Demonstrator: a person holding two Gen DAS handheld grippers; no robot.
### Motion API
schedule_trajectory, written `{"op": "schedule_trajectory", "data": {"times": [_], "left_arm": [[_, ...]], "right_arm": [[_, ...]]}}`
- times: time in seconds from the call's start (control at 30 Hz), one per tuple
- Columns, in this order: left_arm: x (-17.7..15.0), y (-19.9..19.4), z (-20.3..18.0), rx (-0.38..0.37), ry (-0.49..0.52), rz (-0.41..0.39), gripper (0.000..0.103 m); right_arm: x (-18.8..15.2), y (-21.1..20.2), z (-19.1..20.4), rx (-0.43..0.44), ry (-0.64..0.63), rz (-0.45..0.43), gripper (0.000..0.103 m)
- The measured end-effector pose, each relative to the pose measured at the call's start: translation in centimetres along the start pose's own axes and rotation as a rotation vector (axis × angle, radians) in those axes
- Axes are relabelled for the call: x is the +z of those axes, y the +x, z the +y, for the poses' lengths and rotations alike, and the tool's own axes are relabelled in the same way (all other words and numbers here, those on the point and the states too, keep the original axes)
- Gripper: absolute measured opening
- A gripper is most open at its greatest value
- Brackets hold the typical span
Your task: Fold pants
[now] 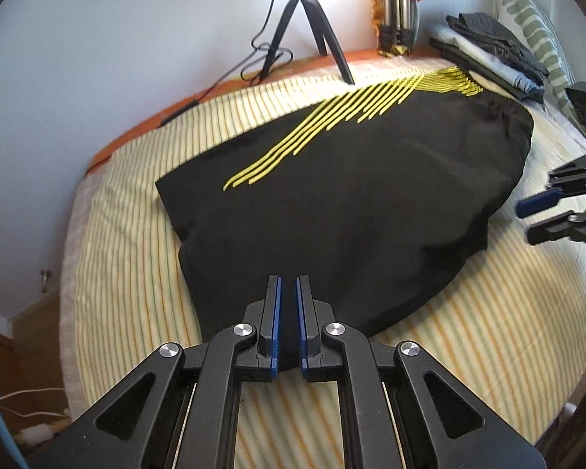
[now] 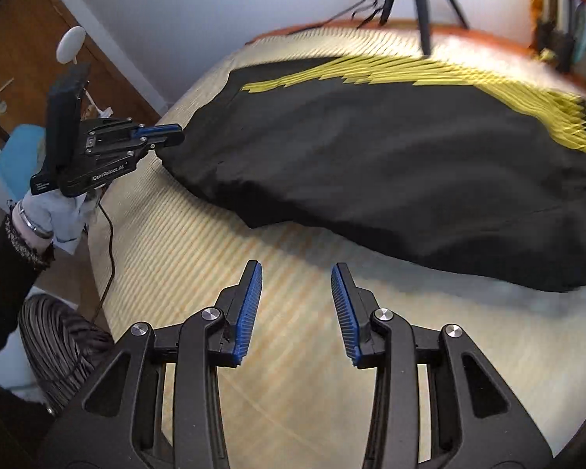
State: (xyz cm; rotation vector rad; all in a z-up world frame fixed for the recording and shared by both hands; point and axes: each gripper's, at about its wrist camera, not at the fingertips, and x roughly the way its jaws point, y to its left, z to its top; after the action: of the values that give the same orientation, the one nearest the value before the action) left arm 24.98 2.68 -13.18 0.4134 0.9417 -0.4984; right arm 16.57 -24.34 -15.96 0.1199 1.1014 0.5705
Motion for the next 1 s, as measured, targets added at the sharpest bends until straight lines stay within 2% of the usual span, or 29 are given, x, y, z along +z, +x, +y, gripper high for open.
{"op": "schedule_trajectory", "data": {"times": [0.23, 0.4, 0.53, 0.57, 0.6, 0.63, 0.73, 0.87, 0.9, 1.0], "left_arm": [[-1.2, 1.9, 0.5, -0.007, 0.028, 0.039, 0.006], [-1.6, 2.2, 1.0, -0.039, 0.003, 0.015, 0.006], [-1.6, 2.3, 1.3, -0.049, 0.0, 0.009, 0.006], [-1.6, 2.2, 1.3, -0.047, 0.002, 0.009, 0.006], [-1.6, 2.2, 1.3, -0.041, 0.007, 0.009, 0.006], [-1.6, 2.2, 1.3, -0.038, 0.008, 0.01, 0.006], [-1.6, 2.2, 1.6, -0.019, 0.013, 0.014, 0.006], [-1.6, 2.1, 2.3, 0.003, 0.006, 0.019, 0.006], [-1.6, 1.9, 2.6, 0.01, 0.0, 0.017, 0.006], [-1.5, 1.0, 3.4, 0.028, -0.021, -0.002, 0.006]], "right_arm": [[1.2, 1.8, 0.3, 0.041, 0.069, -0.022, 0.045], [1.5, 2.6, 1.1, 0.048, 0.085, -0.048, 0.046], [1.7, 3.0, 0.8, 0.121, 0.167, -0.081, 0.046], [1.7, 3.2, 0.6, 0.141, 0.192, -0.09, 0.037], [1.7, 3.4, 0.4, 0.159, 0.218, -0.088, 0.01], [1.6, 3.6, 0.2, 0.179, 0.246, -0.08, 0.007], [1.3, 3.0, 0.1, 0.254, 0.328, -0.087, 0.007], [1.4, 0.4, 0.5, 0.333, 0.349, -0.134, 0.005], [1.4, 0.2, 0.8, 0.336, 0.327, -0.117, 0.005], [1.0, 0.7, 2.3, 0.26, 0.223, -0.017, 0.005]]}}
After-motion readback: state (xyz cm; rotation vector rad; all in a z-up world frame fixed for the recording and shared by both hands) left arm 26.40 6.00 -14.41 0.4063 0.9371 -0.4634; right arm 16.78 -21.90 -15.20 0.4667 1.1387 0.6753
